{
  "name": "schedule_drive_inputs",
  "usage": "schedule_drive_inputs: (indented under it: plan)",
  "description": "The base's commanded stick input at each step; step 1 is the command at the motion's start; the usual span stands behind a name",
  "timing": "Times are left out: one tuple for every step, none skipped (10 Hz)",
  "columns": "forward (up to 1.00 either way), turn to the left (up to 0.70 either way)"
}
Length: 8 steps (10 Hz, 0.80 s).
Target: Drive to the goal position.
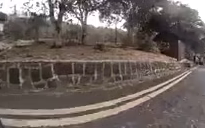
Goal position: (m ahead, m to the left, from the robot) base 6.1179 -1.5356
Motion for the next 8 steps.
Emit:
schedule_drive_inputs:
  plan:
    - [0.08, 0.00]
    - [0.00, 0.00]
    - [0.00, 0.00]
    - [0.00, 0.00]
    - [0.00, 0.00]
    - [0.00, 0.00]
    - [0.00, 0.00]
    - [0.00, 0.00]
